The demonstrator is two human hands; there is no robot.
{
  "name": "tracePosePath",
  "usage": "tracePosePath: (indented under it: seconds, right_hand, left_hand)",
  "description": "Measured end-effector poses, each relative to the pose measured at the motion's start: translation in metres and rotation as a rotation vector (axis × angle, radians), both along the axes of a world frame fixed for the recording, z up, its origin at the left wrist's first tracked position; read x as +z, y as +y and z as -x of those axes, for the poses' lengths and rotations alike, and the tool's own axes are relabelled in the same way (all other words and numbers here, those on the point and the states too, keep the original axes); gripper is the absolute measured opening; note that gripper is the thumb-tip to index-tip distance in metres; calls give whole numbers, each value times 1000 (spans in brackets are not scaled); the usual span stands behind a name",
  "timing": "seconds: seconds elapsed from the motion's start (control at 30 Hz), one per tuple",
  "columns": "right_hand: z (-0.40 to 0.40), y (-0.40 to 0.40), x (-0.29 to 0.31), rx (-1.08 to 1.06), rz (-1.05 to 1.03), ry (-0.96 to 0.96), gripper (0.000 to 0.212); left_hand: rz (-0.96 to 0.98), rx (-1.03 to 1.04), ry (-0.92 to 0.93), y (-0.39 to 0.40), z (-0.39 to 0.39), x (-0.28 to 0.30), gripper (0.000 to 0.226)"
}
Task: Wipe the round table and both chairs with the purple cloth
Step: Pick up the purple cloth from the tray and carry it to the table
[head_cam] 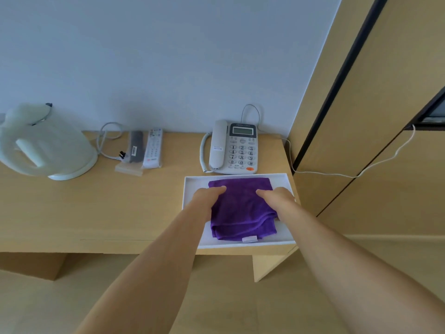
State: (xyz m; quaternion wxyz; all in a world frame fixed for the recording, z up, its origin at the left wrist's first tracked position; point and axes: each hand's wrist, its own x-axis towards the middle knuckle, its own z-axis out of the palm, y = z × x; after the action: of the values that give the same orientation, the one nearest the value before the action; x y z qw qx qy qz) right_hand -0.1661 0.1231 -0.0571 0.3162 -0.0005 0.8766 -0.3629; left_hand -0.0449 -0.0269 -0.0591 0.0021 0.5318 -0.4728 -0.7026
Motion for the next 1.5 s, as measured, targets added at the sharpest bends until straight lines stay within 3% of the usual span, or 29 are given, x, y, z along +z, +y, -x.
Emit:
tracePosePath:
  seconds: [0.13,0.23,0.37,0.57,0.77,1.03,1.33,1.5]
  right_hand:
    - [4,-5,-5,-53,126,-180,42]
    - [4,-6,-2,-59,272,-243,32]
    - [-8,-16,26,19,518,-175,15]
    - [-49,-68,96,254,642,19,10]
    - [-127,-150,161,494,772,15,12]
    - [-316,-254,208,804,834,-142,11]
    - [-608,-336,218,1154,854,-356,16]
    - [-760,-373,224,1282,874,-460,17]
  left_hand:
    - [48,-106,22,5,2,-1,25]
    - [90,-53,177,5,-6,-2,19]
    - [278,5,247,-7,-32,21,12]
    - [625,124,326,-33,-82,96,21]
    - [709,340,392,-74,-189,169,17]
    - [698,638,374,-116,-403,211,20]
    - [749,964,275,-130,-695,225,26]
    - [806,1103,161,-139,-830,234,14]
